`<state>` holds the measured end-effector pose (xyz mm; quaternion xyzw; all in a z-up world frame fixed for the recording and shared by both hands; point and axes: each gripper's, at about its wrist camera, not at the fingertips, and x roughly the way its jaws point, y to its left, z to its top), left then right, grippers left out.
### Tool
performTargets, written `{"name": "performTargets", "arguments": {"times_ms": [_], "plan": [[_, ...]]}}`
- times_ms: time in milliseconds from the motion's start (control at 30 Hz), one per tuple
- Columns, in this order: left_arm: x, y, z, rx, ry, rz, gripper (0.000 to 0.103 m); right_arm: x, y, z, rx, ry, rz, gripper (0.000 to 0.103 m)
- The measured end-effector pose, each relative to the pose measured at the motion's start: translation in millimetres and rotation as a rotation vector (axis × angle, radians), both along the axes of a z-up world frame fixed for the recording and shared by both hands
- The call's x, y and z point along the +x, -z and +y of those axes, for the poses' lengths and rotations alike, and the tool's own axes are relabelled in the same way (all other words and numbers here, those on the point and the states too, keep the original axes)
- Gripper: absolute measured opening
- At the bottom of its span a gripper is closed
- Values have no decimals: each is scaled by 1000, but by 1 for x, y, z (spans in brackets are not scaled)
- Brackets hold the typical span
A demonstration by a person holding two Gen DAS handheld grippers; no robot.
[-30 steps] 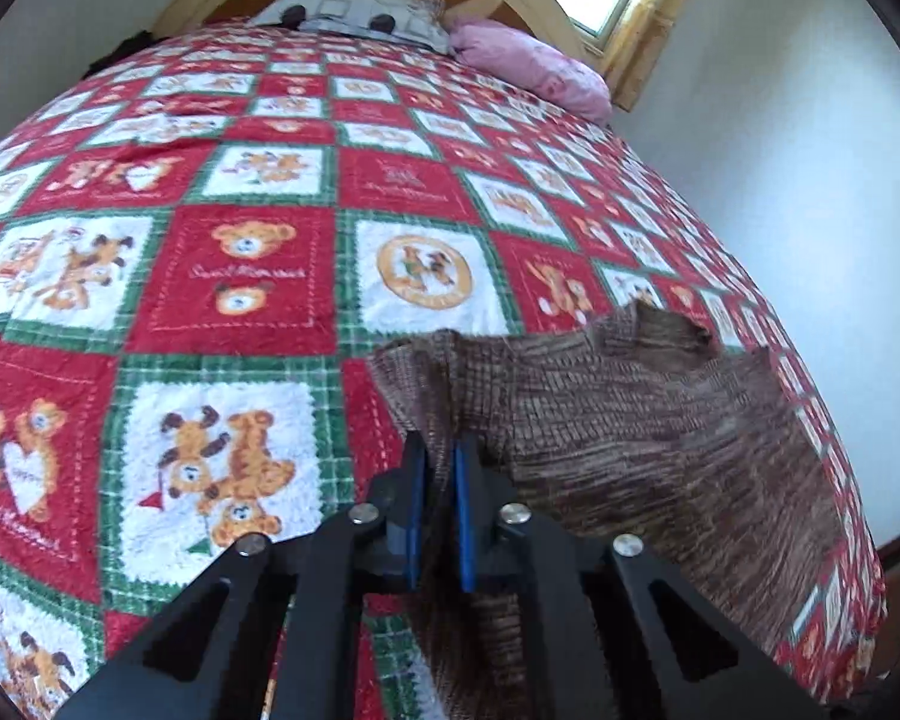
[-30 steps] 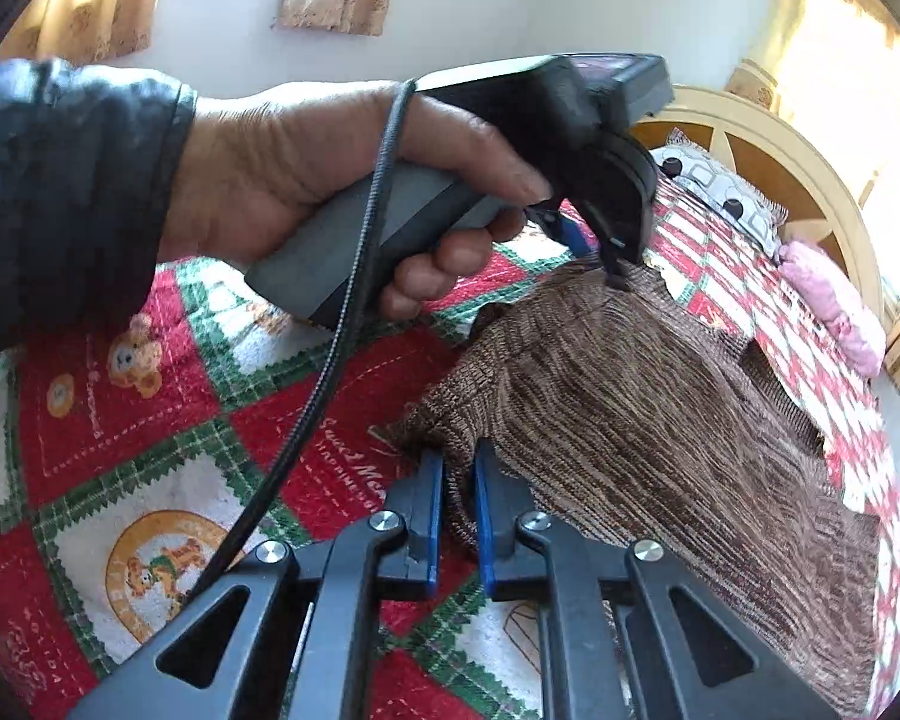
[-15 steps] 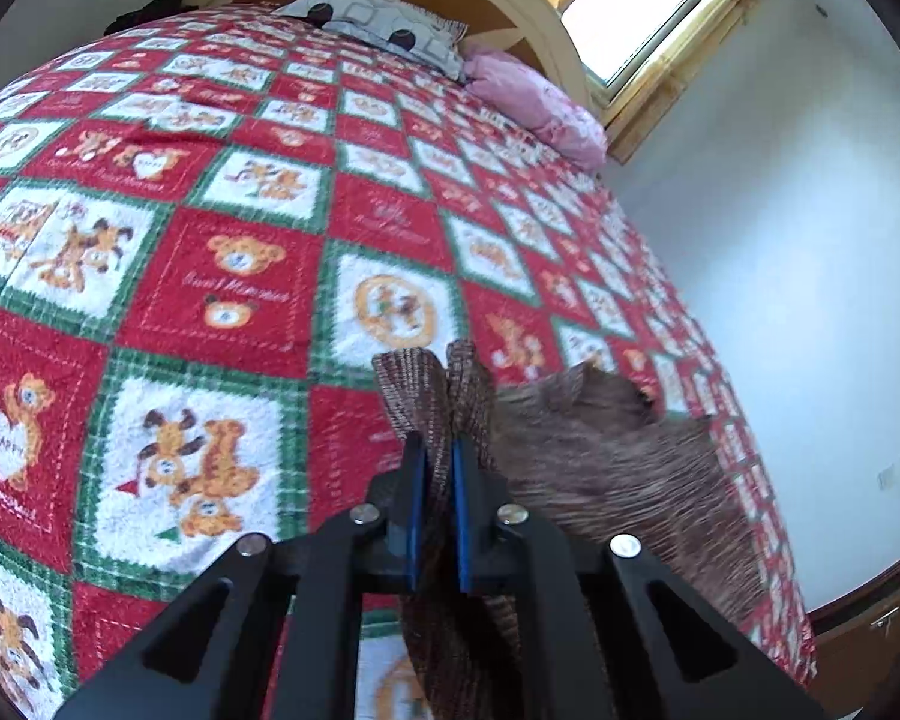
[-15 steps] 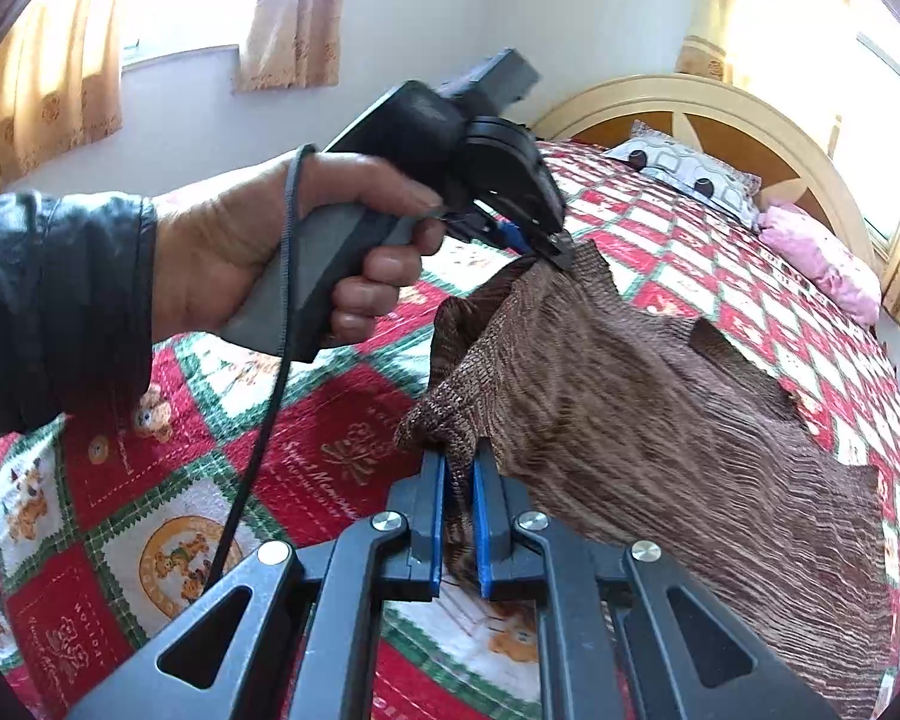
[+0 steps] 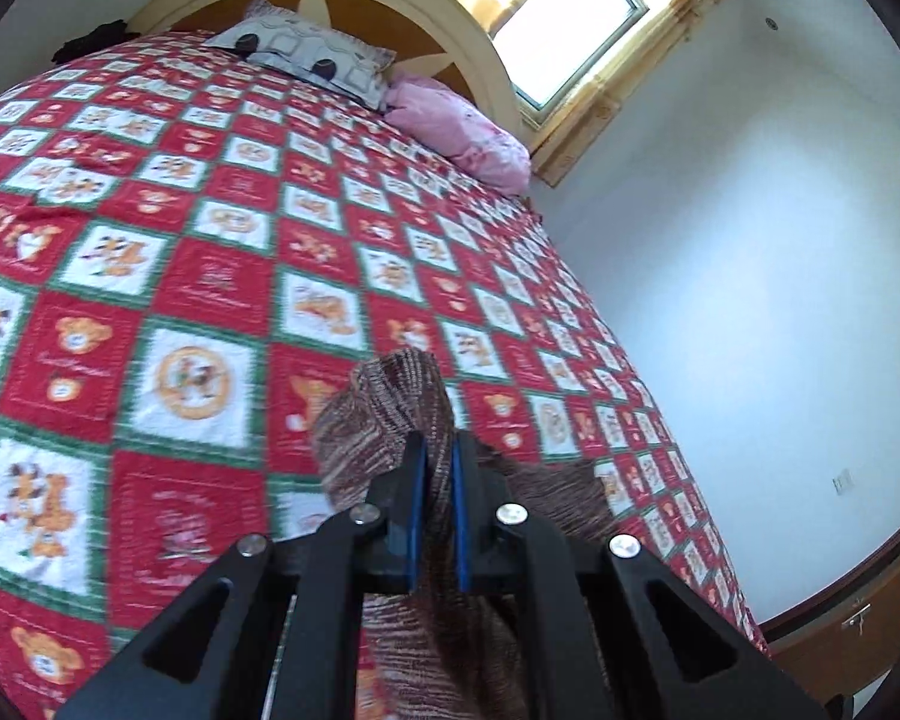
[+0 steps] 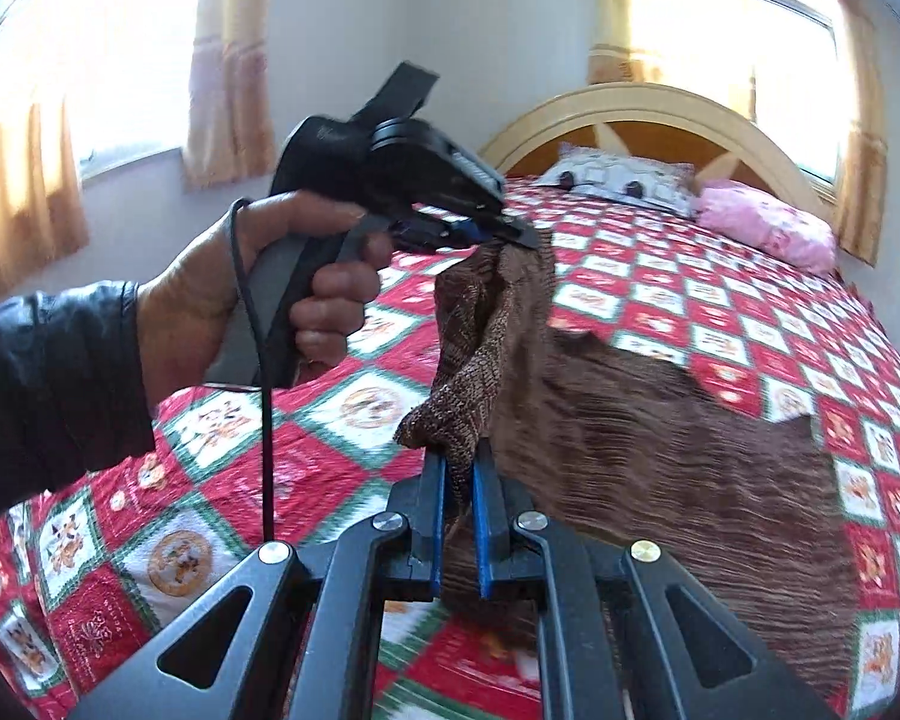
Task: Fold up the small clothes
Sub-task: 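Lift the held edge with both tools and fold it over the sweater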
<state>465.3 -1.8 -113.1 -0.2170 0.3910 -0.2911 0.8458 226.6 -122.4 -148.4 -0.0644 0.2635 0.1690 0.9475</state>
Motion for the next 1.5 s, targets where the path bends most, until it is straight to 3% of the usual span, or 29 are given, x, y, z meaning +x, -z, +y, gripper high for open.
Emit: {"name": "performTargets", "arguments": {"times_ms": [367,700,1200,1400,1500], "plan": [[6,-8,-89,41,91,-6,8,0,-2,-89,93,131,22,7],[3,-3,-163,98,181,6,8,-11,16,-151,180,209,91,7],[-6,20,-245,171,278,44,8,-31,44,-200,288,313,177,7],[-10,29,-266,240,288,41,10,-28,58,-216,341,346,238,6],[-16,26,-268,285,269,25,16,-29,61,-219,353,347,247,6]]}}
